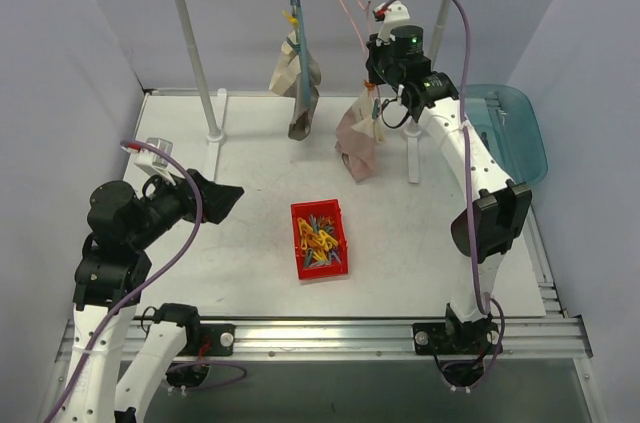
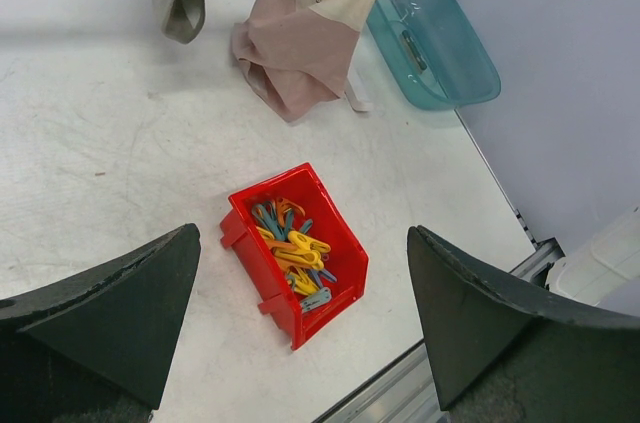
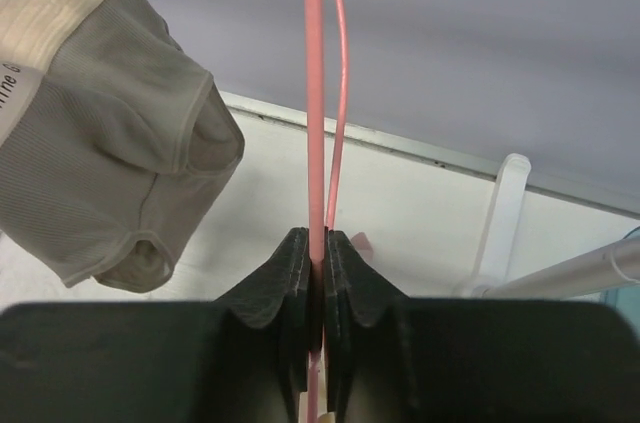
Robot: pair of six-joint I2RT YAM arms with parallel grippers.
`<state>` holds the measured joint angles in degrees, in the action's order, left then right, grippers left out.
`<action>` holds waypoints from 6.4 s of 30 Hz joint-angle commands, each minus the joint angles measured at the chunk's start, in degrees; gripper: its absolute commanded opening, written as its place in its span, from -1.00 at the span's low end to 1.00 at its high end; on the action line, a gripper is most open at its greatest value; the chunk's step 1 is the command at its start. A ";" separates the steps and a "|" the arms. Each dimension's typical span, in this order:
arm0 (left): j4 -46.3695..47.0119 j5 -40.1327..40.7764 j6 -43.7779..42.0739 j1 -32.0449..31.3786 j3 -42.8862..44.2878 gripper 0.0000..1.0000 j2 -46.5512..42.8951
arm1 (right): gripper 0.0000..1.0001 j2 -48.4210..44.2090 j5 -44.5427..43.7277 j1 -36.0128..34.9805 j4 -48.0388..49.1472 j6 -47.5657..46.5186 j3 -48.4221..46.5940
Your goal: Remove the underwear clipped to the hanger
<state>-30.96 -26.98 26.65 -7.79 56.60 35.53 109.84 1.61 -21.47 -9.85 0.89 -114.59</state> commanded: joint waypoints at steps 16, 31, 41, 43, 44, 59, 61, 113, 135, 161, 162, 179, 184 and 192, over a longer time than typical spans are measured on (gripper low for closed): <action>0.37 0.62 -0.55 0.23 -0.17 0.87 0.15 | -1.00 -8.50 2.34 0.29 6.06 -0.89 -3.01; 1.95 -0.96 -0.02 0.23 -0.96 0.87 1.12 | -1.00 -12.37 0.33 0.56 -3.59 3.07 1.20; 8.63 -5.96 -0.38 0.15 -1.31 0.87 2.00 | -1.00 -17.37 -3.71 0.47 -11.16 7.98 10.42; 11.88 -10.17 -0.11 -0.29 -2.19 0.87 2.88 | -1.00 -20.62 -3.11 0.38 -10.72 10.79 14.81; 13.19 -11.33 0.06 -0.47 -2.54 0.87 3.75 | -1.00 -21.59 -2.67 0.29 -10.63 11.59 16.13; 35.08 -6.51 -2.22 -23.13 -5.98 0.87 17.19 | -1.00 -43.39 7.79 -0.24 -9.66 20.03 41.18; 37.46 -5.81 -4.23 -27.17 -4.83 0.87 19.31 | -1.00 -44.97 9.02 -0.24 -10.19 20.47 42.51; 40.28 15.74 -16.19 -54.26 9.76 0.68 51.48 | -1.00 -53.86 18.34 -0.06 -13.01 21.44 52.62; 44.05 30.94 -19.45 -50.66 9.32 -0.24 51.92 | -1.00 -54.47 19.49 -0.06 -13.18 21.70 53.41; 23.32 31.82 23.87 -45.12 18.54 0.87 52.97 | -1.00 -58.51 10.96 -0.15 -11.60 19.42 57.10; 22.44 31.29 25.01 -45.12 19.42 0.87 53.59 | -1.00 -58.69 10.79 -0.23 -11.34 19.42 57.37; 22.26 22.93 32.85 -45.29 23.47 0.87 61.24 | -1.00 -57.81 9.47 -0.94 -6.59 18.89 59.30; 23.57 26.63 34.07 -45.29 22.51 0.87 58.70 | -1.00 -57.81 9.47 -1.46 -6.68 18.54 59.57; 24.28 29.09 35.83 -45.21 23.38 0.87 59.22 | -1.00 -57.72 9.73 -1.73 -6.59 18.28 59.74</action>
<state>-9.19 0.78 61.06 -52.95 77.30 96.12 52.18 11.79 -22.74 -19.51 19.88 -54.78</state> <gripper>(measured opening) 0.936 0.070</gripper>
